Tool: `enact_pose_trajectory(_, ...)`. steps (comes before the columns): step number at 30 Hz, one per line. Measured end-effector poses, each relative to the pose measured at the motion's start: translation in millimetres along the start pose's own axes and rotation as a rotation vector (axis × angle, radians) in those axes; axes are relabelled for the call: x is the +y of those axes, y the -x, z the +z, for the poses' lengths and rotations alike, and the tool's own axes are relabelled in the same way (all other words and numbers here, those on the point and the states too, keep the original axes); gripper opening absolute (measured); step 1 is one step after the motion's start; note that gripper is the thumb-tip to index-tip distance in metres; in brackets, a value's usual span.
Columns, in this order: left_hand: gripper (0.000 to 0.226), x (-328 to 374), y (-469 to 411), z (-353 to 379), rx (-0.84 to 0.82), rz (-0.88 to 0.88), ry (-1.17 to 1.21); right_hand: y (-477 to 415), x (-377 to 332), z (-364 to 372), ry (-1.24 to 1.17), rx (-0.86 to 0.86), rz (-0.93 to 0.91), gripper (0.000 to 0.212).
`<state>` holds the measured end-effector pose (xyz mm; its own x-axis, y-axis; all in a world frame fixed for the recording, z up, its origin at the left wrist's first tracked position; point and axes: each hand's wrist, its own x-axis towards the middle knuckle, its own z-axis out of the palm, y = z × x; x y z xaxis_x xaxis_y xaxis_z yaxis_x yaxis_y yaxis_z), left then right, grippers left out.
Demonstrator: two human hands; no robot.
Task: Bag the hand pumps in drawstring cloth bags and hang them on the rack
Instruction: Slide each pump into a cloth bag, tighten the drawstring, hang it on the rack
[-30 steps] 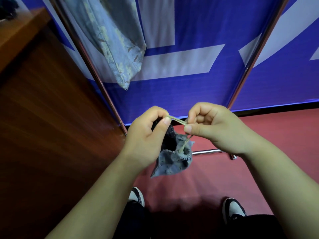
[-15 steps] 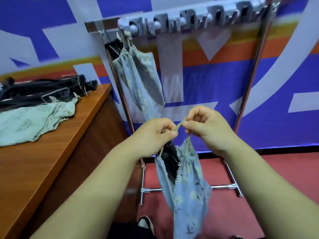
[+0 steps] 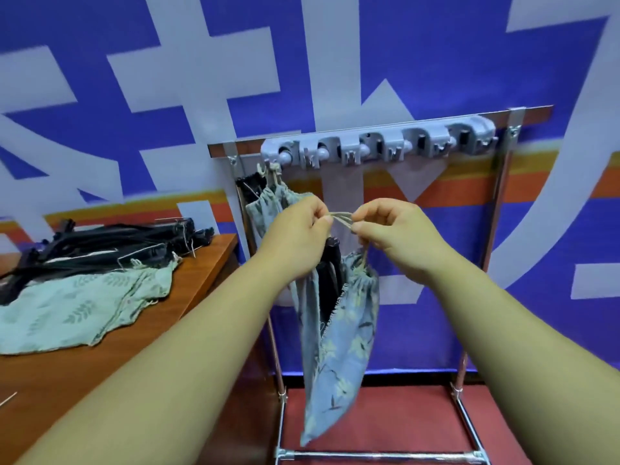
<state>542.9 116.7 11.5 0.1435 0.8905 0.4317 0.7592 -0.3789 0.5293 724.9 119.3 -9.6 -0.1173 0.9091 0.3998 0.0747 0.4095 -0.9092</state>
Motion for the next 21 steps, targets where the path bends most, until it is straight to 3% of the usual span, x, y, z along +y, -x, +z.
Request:
enact_pose_trajectory(4, 0.016, -10, -40, -20, 0.101, -0.015, -0.029, -46, -13, 10, 0.151, 0.012, -0.113, 0.017)
enact_pose_trajectory(11, 0.018, -19, -109, -47, 0.266, -0.06, -0.078, -131, -25, 36, 0.456, 0.279, -0.317, 0.015)
enact_pose_trajectory(17, 0.015, -20, -145, -52, 0.313, -0.133, -0.219, -168, -28, 50, 0.74, 0.373, -0.312, 0.022)
enact_pose_trajectory(21, 0.019, -29, -150, -46, 0.271, -0.179, -0.244, -165, -15, 56, 0.791, 0.372, -0.282, 0.024)
